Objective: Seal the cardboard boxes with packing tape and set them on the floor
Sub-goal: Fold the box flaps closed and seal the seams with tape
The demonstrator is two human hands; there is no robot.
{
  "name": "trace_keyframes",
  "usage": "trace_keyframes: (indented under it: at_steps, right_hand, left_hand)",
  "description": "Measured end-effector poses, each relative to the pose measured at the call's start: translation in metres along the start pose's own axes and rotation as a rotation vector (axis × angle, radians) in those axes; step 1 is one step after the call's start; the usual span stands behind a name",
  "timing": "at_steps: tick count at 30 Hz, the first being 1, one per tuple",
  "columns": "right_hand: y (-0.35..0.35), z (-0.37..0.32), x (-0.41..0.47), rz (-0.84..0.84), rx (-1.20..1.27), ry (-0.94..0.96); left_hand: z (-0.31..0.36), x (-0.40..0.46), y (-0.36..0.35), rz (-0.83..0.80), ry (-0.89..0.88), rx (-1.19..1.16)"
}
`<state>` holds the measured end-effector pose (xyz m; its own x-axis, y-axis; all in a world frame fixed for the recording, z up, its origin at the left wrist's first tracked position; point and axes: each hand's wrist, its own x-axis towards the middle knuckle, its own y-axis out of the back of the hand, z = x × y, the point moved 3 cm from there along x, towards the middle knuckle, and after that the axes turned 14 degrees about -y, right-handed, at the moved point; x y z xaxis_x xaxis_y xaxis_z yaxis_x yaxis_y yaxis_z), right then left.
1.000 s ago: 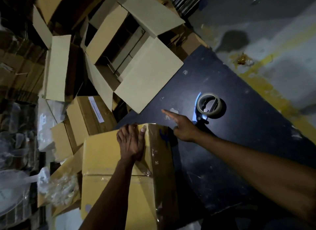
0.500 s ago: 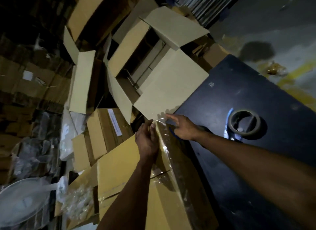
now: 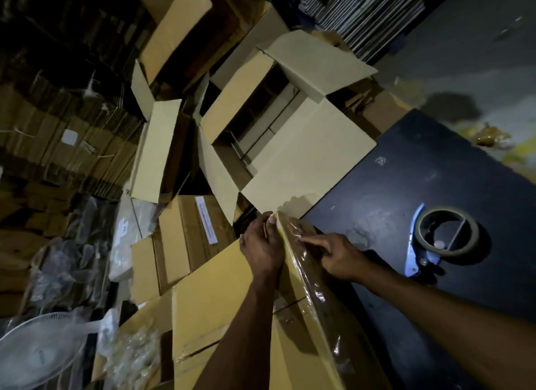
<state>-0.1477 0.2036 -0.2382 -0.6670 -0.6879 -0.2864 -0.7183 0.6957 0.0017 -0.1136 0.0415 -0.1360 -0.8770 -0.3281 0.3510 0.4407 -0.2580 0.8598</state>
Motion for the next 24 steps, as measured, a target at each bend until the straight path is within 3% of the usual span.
trace_keyframes:
  at_steps: [4, 7, 10, 21, 24]
  right_hand:
    - [0.022, -0.022, 0.005, 0.113, 0.167, -0.113]
    - [0.033, -0.061, 0.022, 0.043, 0.329, -0.189]
    - [0.027, -0.083, 0.041, -0.012, 0.302, -0.17]
    - [0.002, -0.06, 0.078, 0.059, 0.511, -0.15]
    - [-0.004, -0.045, 0.07, 0.201, 0.448, -0.159]
  left_hand:
    - [-0.004, -0.004, 0.005, -0.031, 0.039, -0.049]
    - [0.002, -0.001, 0.007, -0.029, 0.031, -0.05]
    - [0.003, 0.003, 0.007, -0.035, 0.008, -0.011]
    - [-0.014, 0.011, -0.001, -0.111, 0.054, 0.041]
    - [-0.009, 0.005, 0.003, -0.093, 0.042, 0.007]
